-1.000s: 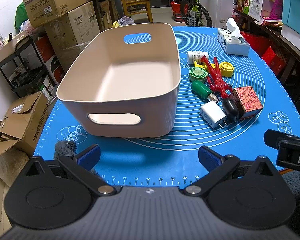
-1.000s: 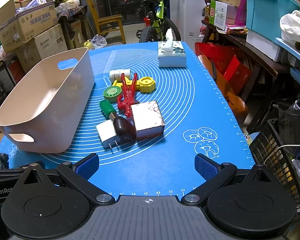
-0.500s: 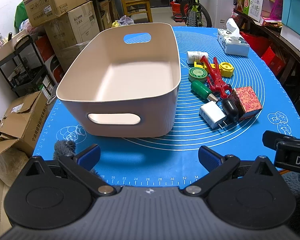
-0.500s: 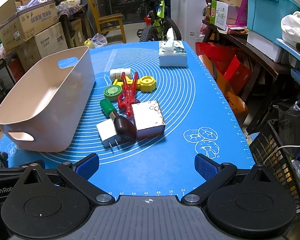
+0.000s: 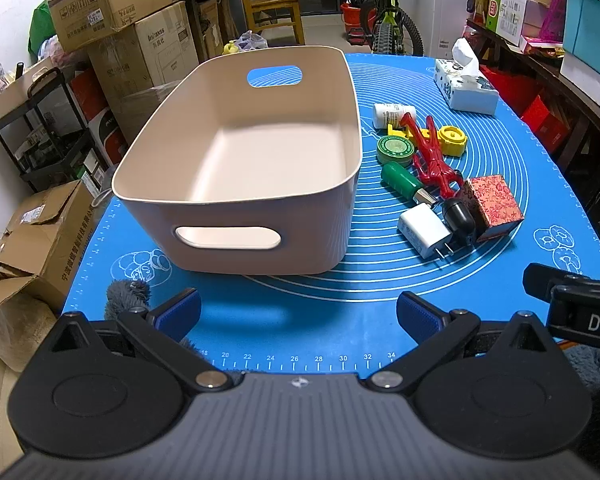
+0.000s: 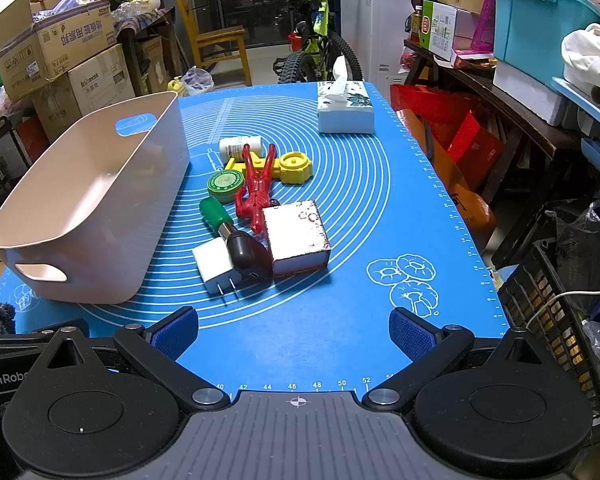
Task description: Organize rigid objects
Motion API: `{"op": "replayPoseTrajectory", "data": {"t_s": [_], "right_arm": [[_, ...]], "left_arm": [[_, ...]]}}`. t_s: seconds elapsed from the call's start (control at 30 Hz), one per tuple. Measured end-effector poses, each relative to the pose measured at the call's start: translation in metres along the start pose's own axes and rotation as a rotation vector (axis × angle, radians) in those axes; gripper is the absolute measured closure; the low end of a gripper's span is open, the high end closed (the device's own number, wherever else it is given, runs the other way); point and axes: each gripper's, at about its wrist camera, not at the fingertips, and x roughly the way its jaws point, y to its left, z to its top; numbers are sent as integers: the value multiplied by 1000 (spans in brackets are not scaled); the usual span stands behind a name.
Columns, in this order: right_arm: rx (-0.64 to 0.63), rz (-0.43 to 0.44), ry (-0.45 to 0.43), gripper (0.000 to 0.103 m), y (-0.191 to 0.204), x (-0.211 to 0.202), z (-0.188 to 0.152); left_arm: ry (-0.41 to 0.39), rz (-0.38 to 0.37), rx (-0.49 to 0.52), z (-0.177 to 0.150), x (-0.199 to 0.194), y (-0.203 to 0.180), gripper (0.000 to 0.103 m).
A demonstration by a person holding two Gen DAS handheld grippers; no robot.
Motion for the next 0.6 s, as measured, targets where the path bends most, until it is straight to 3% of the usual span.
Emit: {"op": "replayPoseTrajectory", "data": {"t_s": [0.6], "right_arm": [[-1, -2, 1, 2, 1, 0, 0]], "left_arm": [[0, -3, -3, 2, 1, -3, 0]]}}
